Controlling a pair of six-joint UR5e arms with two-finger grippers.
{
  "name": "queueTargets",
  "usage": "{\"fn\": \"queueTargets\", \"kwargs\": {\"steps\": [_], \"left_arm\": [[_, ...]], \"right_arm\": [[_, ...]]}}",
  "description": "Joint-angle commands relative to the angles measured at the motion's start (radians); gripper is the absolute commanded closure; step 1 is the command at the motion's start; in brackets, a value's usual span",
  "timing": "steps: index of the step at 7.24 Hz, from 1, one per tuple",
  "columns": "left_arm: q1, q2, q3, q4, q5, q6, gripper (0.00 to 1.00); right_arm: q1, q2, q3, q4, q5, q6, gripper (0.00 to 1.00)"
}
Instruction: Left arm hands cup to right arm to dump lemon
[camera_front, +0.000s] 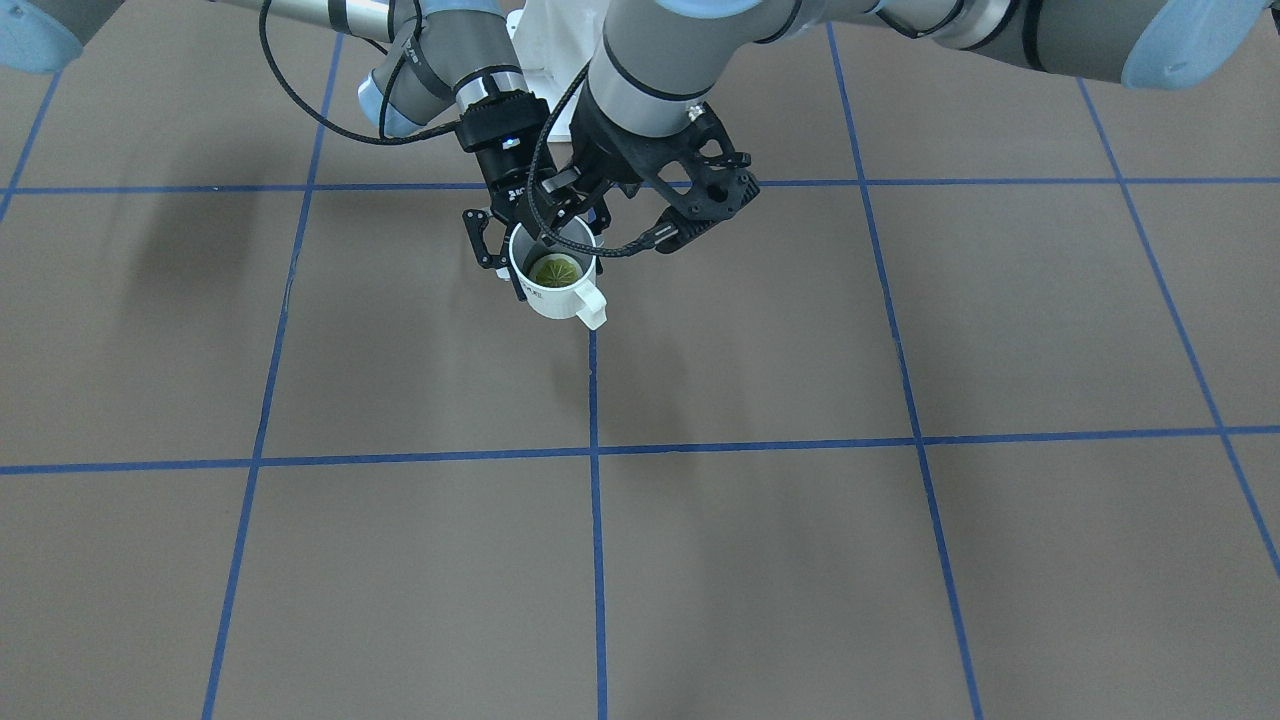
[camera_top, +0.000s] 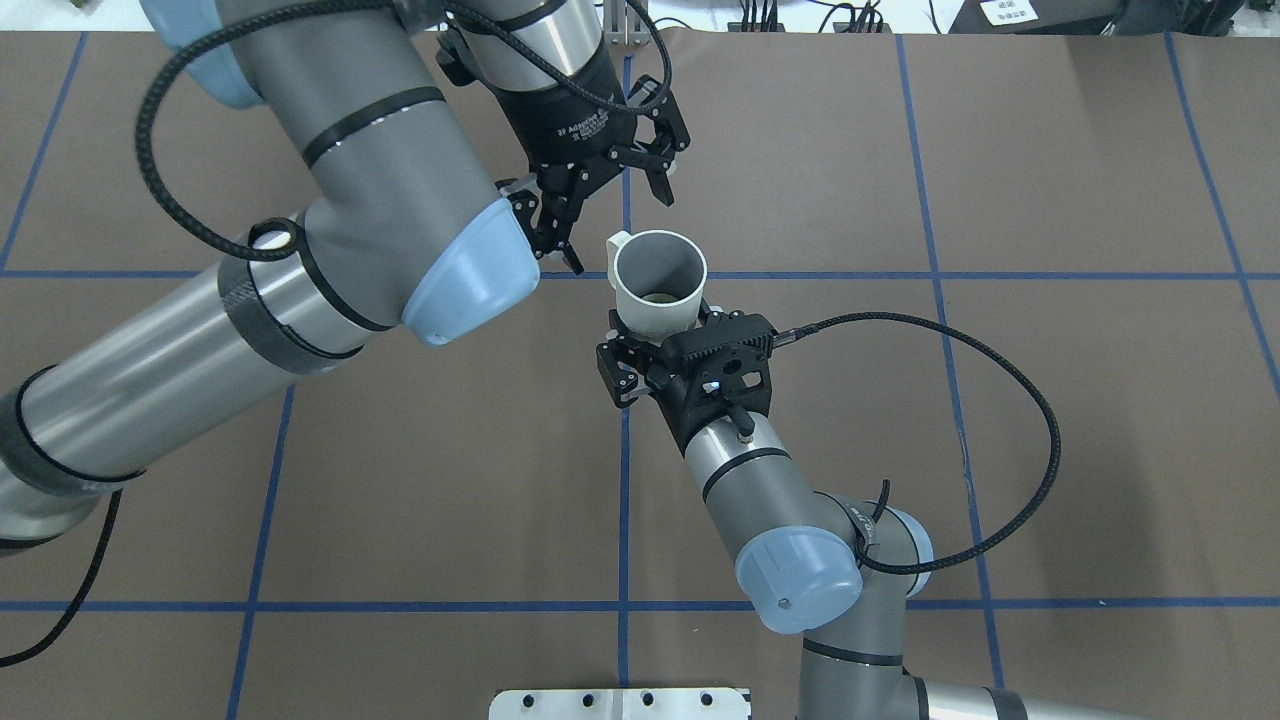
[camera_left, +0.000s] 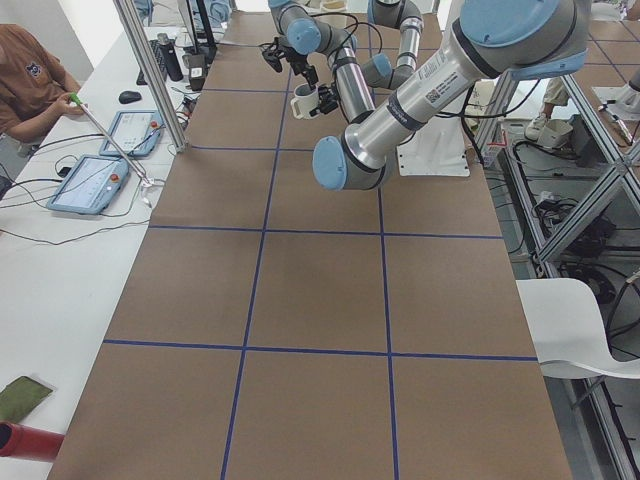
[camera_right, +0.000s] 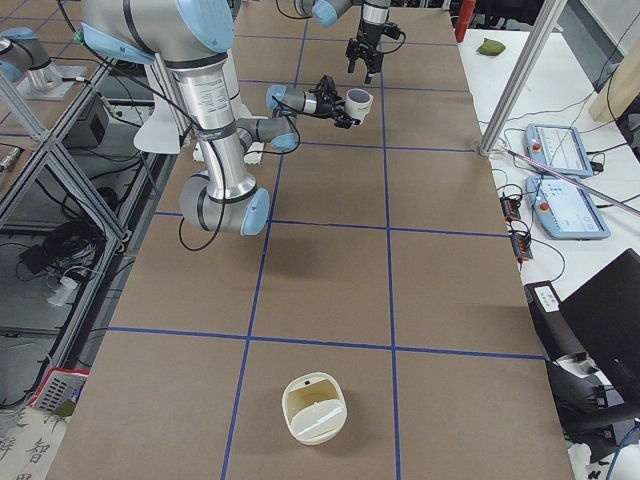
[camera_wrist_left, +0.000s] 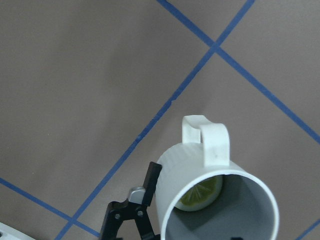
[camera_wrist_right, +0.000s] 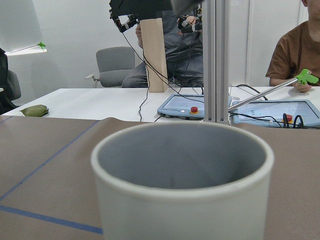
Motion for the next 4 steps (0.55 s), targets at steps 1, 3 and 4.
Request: {"fn": "queueTargets", "kwargs": {"steps": [1, 3, 4], "left_arm": [[-0.060, 0.019, -0.009, 0.002, -0.001, 0.015, 0.00], [-0.088, 0.063, -0.009, 0.002, -0.001, 0.096, 0.00], [-0.094, 0.067, -0.009, 0.003, -0.001, 0.104, 0.00]], "right_arm": [[0.022, -0.040, 0.008, 0.128, -0.001, 0.036, 0.89], [0.107, -0.110, 0.011, 0.195, 0.008, 0.034, 0.87], [0.176, -0.129, 0.017, 0.195, 0.078, 0.039, 0.87]]}}
